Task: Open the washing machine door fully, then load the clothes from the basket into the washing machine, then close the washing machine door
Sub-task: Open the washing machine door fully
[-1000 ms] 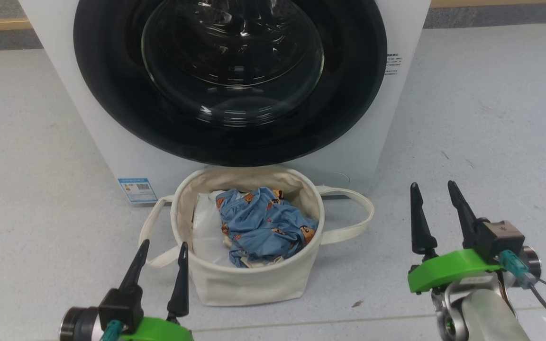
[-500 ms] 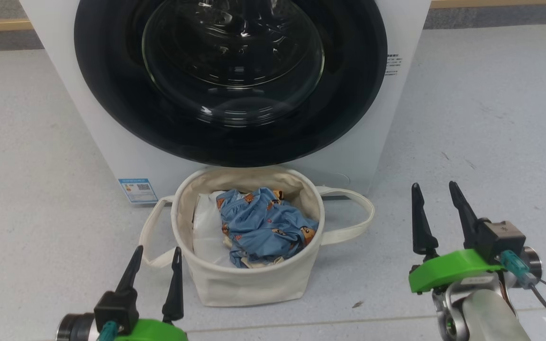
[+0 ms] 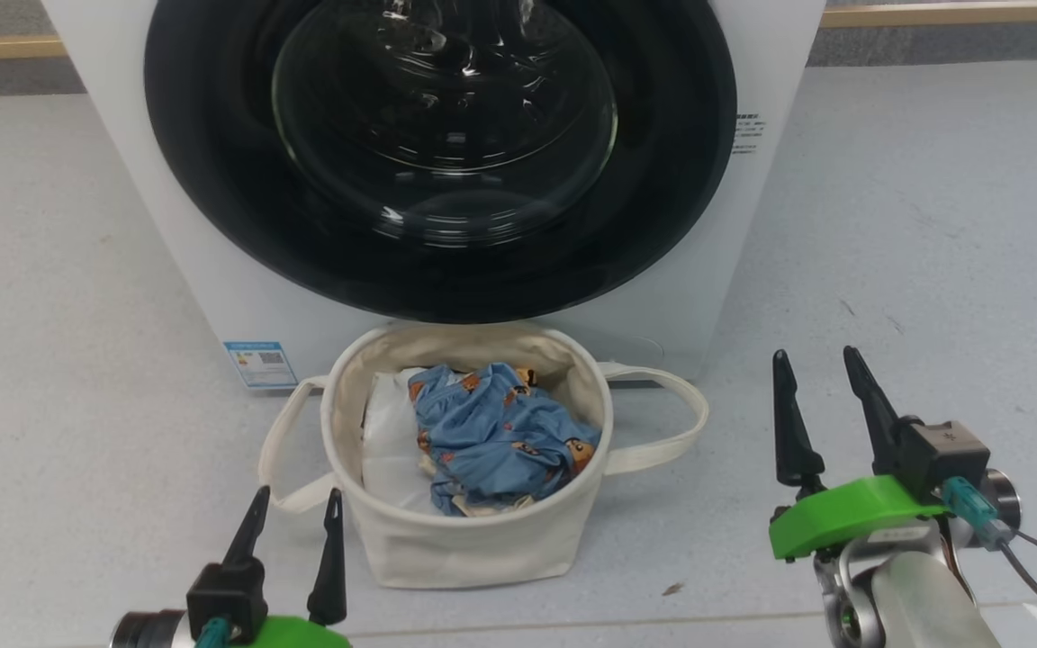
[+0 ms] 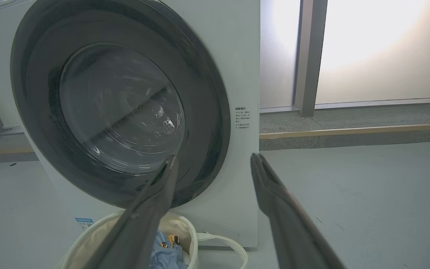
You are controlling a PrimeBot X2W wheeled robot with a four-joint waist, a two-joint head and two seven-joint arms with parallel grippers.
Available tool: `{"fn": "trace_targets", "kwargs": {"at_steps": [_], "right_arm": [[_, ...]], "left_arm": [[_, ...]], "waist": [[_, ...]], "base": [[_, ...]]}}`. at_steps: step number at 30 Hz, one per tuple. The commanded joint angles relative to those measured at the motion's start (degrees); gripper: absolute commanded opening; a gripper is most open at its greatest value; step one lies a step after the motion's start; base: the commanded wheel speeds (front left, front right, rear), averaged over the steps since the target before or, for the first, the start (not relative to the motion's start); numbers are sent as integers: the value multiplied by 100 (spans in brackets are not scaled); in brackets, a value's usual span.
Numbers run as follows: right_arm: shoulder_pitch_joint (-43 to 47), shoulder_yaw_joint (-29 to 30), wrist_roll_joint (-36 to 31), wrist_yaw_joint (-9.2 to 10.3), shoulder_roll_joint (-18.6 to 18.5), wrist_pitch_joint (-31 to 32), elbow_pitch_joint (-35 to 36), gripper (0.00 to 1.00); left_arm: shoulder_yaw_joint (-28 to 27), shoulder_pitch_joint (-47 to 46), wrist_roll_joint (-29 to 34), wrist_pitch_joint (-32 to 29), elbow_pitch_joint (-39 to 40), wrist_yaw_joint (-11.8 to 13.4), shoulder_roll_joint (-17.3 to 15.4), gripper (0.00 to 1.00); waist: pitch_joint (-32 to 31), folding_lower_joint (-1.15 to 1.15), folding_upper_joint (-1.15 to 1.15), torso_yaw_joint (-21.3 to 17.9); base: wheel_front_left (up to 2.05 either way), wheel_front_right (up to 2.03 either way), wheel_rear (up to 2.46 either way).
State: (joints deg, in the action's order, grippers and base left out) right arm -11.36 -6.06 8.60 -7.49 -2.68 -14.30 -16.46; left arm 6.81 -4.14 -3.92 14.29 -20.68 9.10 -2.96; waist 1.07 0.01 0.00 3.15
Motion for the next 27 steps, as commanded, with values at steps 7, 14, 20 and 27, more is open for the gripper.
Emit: {"fn": "trace_targets", "kwargs": {"at_steps": [7, 14, 20, 27], "right_arm": [[-195, -93, 27, 0, -20, -70, 162, 100], [-211, -62, 40, 0, -20, -70, 161, 100], [-220, -59, 62, 0, -20, -70, 161, 100], [-210, -72, 76, 0, -20, -70, 172, 100]], "left_arm": [[-144, -275, 136, 71, 63, 88, 4, 100], [-177, -302, 154, 71, -17, 108, 4, 100], [-243, -330, 117, 71, -13, 143, 4, 100], [-368, -277, 62, 71, 255, 222, 6, 100]], "waist": [[34, -1, 0, 11], [50, -1, 0, 21], [49, -1, 0, 14], [50, -1, 0, 11]], "base": [[164, 63, -227], [119, 124, -243], [82, 160, -242], [95, 113, -208]]}}
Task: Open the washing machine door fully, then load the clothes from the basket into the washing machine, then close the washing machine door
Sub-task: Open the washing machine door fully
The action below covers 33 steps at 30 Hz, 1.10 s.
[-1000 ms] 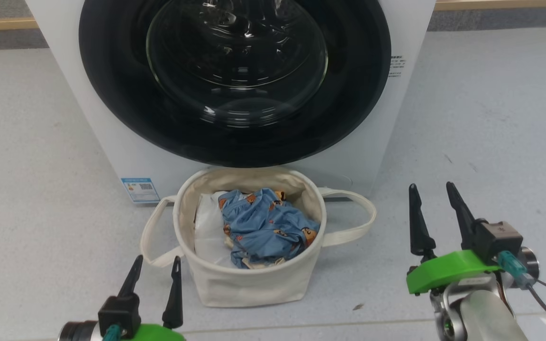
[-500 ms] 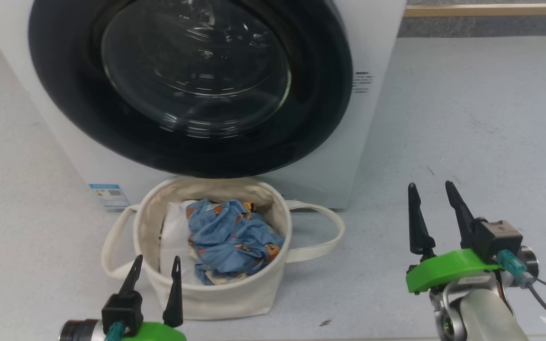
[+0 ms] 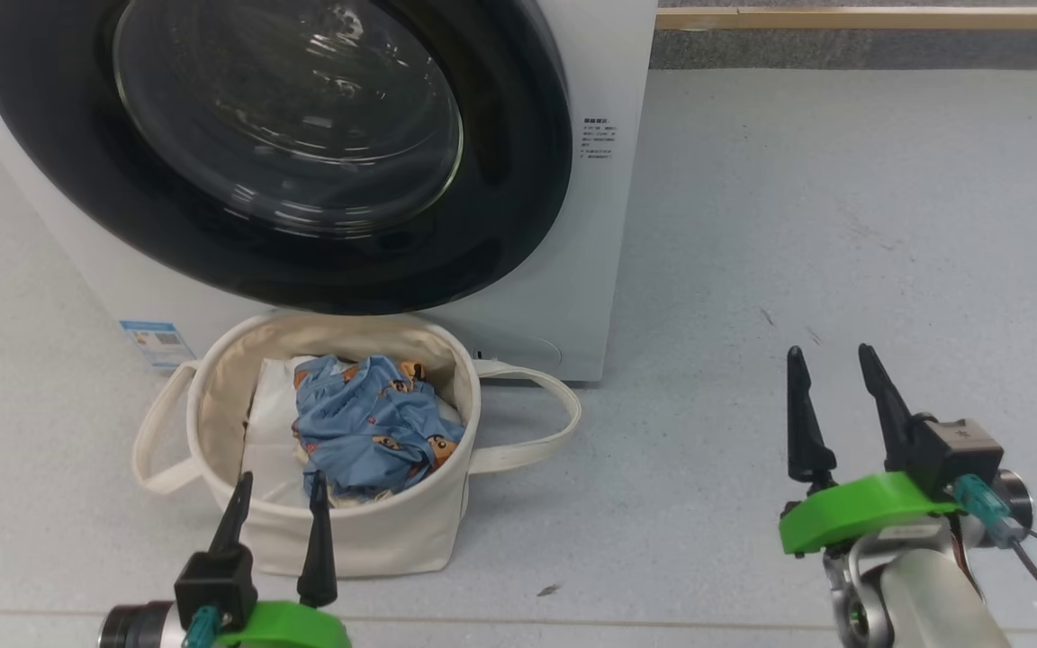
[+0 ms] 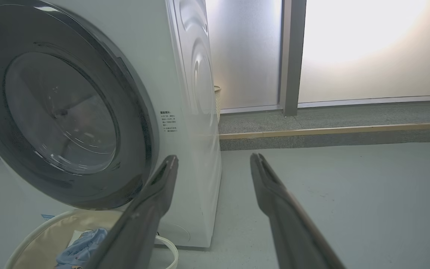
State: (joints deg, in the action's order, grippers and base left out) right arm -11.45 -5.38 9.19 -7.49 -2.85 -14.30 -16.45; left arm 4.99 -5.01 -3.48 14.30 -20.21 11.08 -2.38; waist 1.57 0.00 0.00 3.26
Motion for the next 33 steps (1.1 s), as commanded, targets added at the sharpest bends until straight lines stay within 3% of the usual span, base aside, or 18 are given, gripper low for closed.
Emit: {"fn": "trace_targets", "kwargs": {"at_steps": [1, 7, 24, 25, 26, 33], "right_arm": [[-201, -171, 29, 0, -3, -70, 184, 100], [-179, -517, 186, 0, -3, -70, 551, 100], [-204, -470, 113, 0, -3, -70, 580, 97], [-217, -429, 215, 0, -3, -70, 595, 12], [-226, -403, 360, 0, -3, -70, 562, 0], [-878, -493, 2403, 0, -3, -14, -389, 0]], "left_arm": [[-183, -179, 19, 70, 206, 20, -52, 100], [-151, -158, 15, 70, 134, -21, -52, 100], [-21, -238, -118, 70, 78, 12, -50, 100], [-3, -253, -128, 70, 82, 17, -50, 100], [15, -270, -143, 70, 87, 25, -50, 100], [195, -454, -232, 70, 134, 105, -50, 100]], "waist": [[-1, 0, 0, 0], [2, 0, 0, 9], [152, 0, 0, 90], [184, 0, 0, 106], [218, 0, 0, 123], [714, 0, 0, 233]], "base": [[74, 74, -148], [38, 38, -77], [1, 1, -2], [0, 0, 0], [0, 0, 0], [0, 0, 0]]}}
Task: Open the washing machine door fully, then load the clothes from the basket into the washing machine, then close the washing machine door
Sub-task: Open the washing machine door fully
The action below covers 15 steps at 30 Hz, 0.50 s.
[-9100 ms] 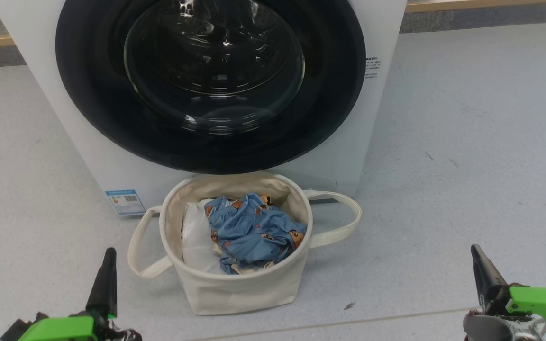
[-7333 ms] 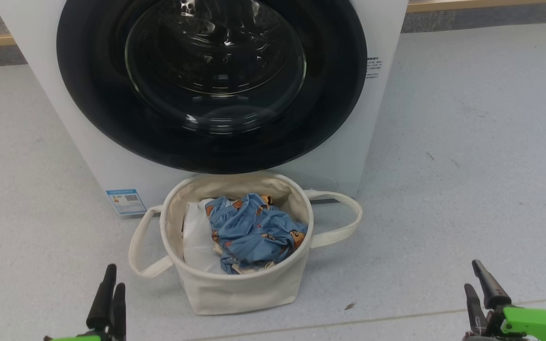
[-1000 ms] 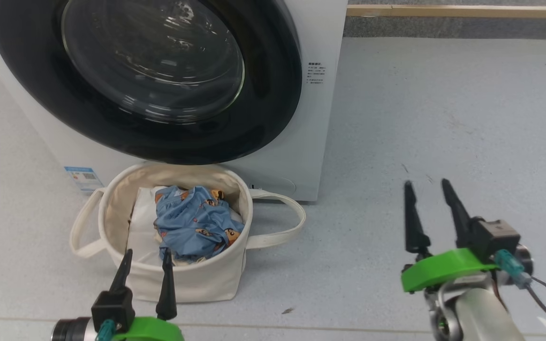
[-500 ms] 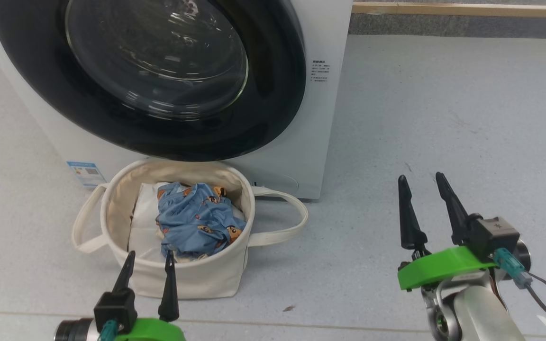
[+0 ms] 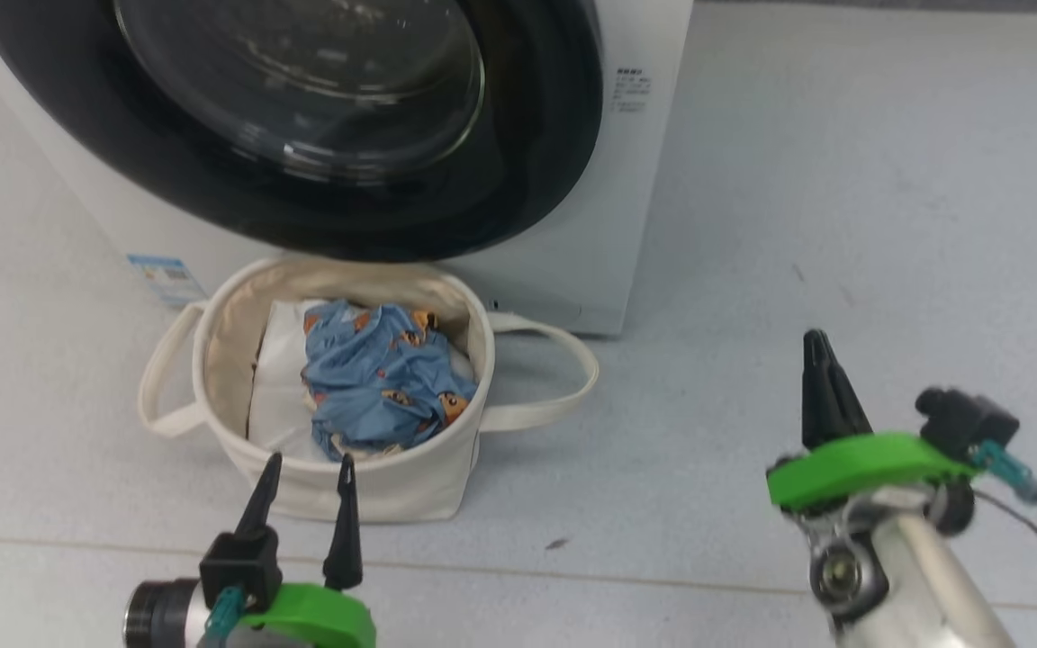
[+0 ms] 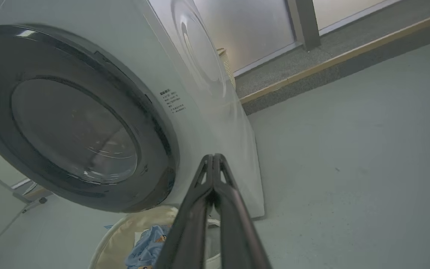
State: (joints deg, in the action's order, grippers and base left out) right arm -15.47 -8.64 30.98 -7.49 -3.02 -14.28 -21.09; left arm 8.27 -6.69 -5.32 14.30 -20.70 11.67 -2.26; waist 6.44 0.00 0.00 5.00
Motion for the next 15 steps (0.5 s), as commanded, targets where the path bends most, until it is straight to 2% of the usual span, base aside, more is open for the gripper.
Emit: {"fn": "trace_targets", "kwargs": {"at_steps": [1, 5, 6, 10, 15], "right_arm": [[-691, -183, 521, 0, 14, 76, -54, 0], [-1661, -87, 1882, 0, 14, 738, -312, 0], [-1661, -87, 1882, 0, 14, 738, -312, 0], [-2641, 250, 3070, 0, 14, 1554, -541, 0], [-3633, 678, 4241, 0, 7, 2697, -943, 0]], "left_arm": [[-88, -340, -60, 70, 207, 65, -62, 100], [146, -627, -132, 70, 305, 165, -62, 100], [146, -627, -132, 70, 305, 165, -62, 100], [493, -937, -284, 70, 350, 302, -62, 100], [917, -1308, -537, 70, 401, 493, -62, 100]], "waist": [[354, 0, 0, 78], [942, 0, 0, 175], [942, 0, 0, 175], [1490, 0, 0, 312], [1975, 0, 0, 545]], "base": [[0, 0, 0], [0, 0, 0], [0, 0, 0], [0, 0, 0], [0, 0, 0]]}}
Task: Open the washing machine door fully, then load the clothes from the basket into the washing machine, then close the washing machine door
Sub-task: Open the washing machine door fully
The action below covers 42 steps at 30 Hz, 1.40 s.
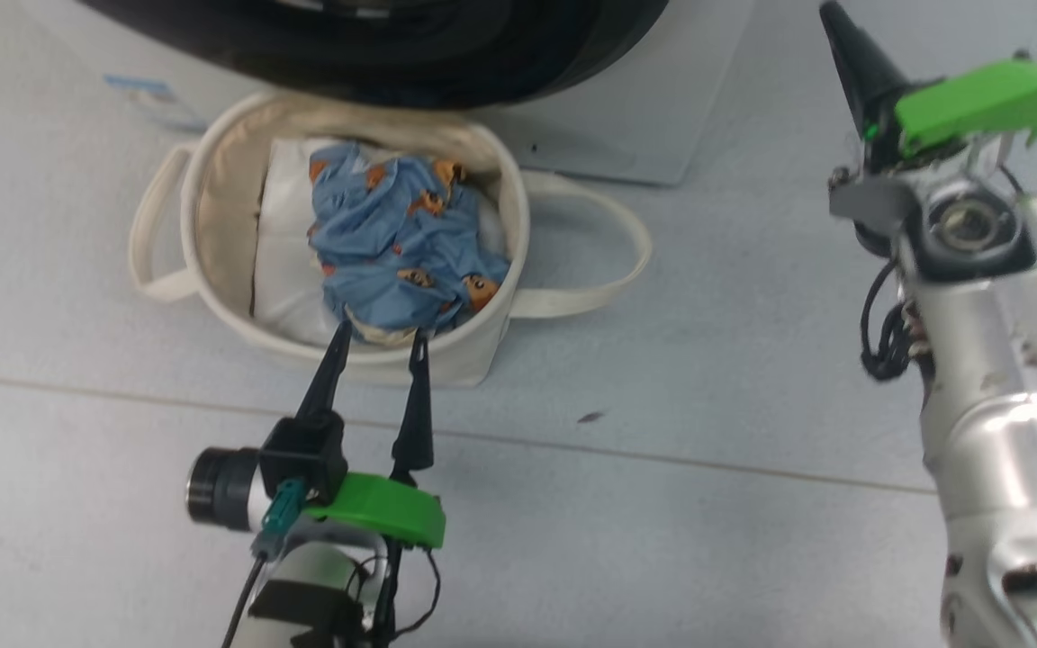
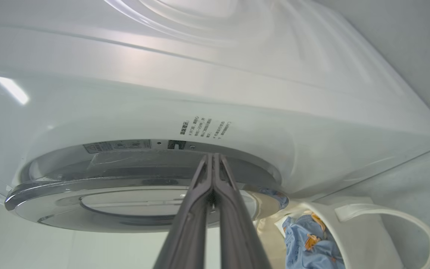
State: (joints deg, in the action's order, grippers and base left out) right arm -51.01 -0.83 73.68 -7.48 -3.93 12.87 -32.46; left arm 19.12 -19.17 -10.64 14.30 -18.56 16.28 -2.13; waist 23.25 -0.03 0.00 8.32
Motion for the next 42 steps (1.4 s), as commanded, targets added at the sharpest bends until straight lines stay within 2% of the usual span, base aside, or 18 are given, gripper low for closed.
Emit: {"fn": "trace_targets", "kwargs": {"at_steps": [1, 5, 9, 29, 36, 42], "right_arm": [[-241, -32, 160, -1, 84, 208, 106, 0], [-780, 155, 700, -1, 7, 948, -183, 0], [-1194, 273, 989, -1, -74, 1380, -365, 0], [-2366, 413, 1260, -1, -222, 2025, -1037, 0], [-2326, 295, 1427, -1, -175, 2714, -1480, 0], [-1864, 244, 1482, -1, -103, 2863, -1441, 0]], "left_arm": [[-100, -120, -47, 70, 204, 68, -75, 100], [102, -295, -155, 70, 241, 188, -75, 100], [225, -408, -220, 70, 278, 263, -75, 100], [400, -631, -459, 70, 499, 458, -75, 100], [505, -614, -539, 70, 513, 506, -75, 100], [459, -523, -448, 70, 451, 522, -75, 100]], "waist": [[372, 3, 0, 260], [604, 3, 0, 425], [779, 3, 0, 556], [1289, 3, 0, 830], [1179, 3, 0, 883], [892, 3, 0, 902]], "base": [[0, 0, 0], [0, 0, 0], [0, 0, 0], [0, 0, 0], [0, 0, 0], [0, 0, 0]]}}
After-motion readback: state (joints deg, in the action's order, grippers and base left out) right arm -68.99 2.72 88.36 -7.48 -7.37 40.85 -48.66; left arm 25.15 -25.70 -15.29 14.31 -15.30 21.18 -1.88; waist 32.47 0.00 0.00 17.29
